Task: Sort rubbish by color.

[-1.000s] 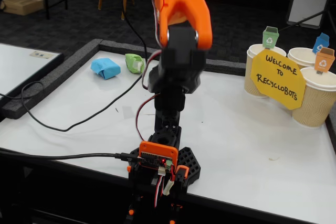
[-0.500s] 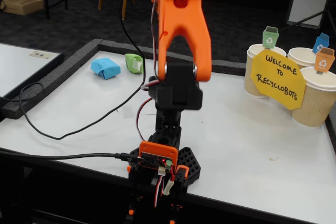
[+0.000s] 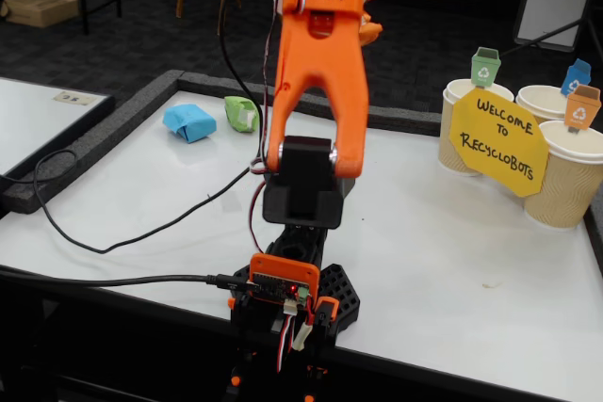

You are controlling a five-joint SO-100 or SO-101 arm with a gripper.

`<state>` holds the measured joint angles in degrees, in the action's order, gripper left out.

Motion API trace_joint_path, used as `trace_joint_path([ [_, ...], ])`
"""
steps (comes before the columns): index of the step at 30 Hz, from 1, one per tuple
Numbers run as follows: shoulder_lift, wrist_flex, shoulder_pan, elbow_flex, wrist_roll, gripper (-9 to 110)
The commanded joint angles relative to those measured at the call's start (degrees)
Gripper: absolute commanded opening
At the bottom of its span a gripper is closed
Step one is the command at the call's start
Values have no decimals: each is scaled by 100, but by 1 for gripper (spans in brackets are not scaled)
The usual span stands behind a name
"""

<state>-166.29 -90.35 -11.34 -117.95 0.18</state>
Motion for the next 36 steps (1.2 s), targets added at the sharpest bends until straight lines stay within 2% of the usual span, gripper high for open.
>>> trace_joint_path([
  [1,-158,264,255,149,-44,0],
  [22,-422,817,2136,-475,-1081,0],
  [36,-747,1046,3375,-668,-1248,0],
])
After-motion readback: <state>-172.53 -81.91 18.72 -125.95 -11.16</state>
